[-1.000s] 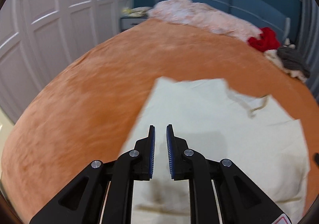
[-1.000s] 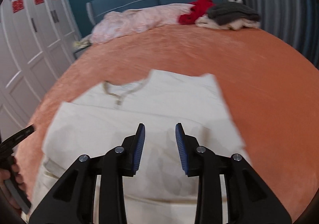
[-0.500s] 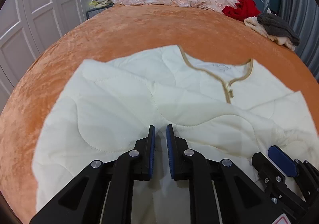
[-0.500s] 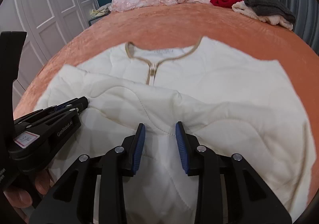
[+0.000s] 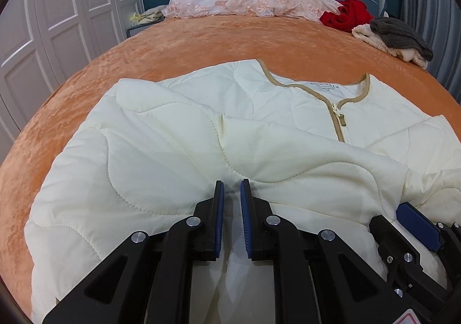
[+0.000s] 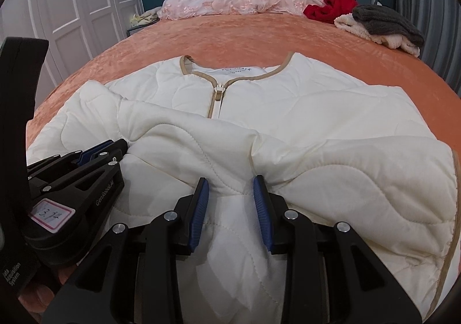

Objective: Fold large clothes

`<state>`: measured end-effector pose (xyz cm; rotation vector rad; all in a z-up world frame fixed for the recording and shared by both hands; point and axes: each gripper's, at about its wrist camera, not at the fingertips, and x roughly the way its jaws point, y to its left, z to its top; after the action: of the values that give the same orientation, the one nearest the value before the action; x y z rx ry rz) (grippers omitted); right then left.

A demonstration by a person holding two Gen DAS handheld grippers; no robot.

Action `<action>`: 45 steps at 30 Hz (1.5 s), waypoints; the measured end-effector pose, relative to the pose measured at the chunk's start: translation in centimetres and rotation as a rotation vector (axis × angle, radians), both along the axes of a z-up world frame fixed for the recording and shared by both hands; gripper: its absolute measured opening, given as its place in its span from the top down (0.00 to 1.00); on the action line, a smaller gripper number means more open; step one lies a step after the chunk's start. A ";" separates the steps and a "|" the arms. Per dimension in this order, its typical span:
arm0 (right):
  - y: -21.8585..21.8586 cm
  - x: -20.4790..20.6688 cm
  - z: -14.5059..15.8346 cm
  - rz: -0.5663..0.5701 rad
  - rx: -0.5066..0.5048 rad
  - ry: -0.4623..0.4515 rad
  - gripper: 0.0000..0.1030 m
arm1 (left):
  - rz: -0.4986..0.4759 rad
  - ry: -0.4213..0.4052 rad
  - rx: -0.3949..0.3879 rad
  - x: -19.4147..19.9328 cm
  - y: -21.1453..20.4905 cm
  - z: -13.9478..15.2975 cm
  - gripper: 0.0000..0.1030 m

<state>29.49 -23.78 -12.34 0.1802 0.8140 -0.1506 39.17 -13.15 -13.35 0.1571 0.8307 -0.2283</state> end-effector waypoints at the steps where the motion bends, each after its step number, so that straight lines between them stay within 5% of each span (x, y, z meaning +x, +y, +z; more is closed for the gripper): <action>1: 0.0 0.0 -0.1 -0.001 -0.002 -0.002 0.70 | 0.000 -0.002 0.003 0.0 -0.1 0.0 0.88; 28: 0.1 -0.1 -0.2 -0.001 0.011 -0.008 0.69 | 0.003 -0.012 0.035 -0.5 -0.5 0.1 0.88; 32: -0.7 0.1 1.7 0.052 0.095 0.008 0.54 | -0.038 0.071 -0.065 0.3 1.6 2.9 0.83; 35: -0.7 0.7 4.5 0.110 0.086 -0.049 0.52 | -0.026 0.057 -0.138 2.3 4.3 6.0 0.78; 38: -0.5 3.8 6.5 0.153 0.070 -0.088 0.37 | 0.037 0.076 -0.174 6.6 6.6 7.5 0.74; 45: -1.0 14.9 4.5 0.139 0.248 -0.002 0.37 | 0.166 0.160 -0.204 15.5 8.8 4.8 0.74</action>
<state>44.42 -24.80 -7.85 0.3562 0.8390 0.0819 54.72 -4.36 -8.56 -0.1226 0.9688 -0.1693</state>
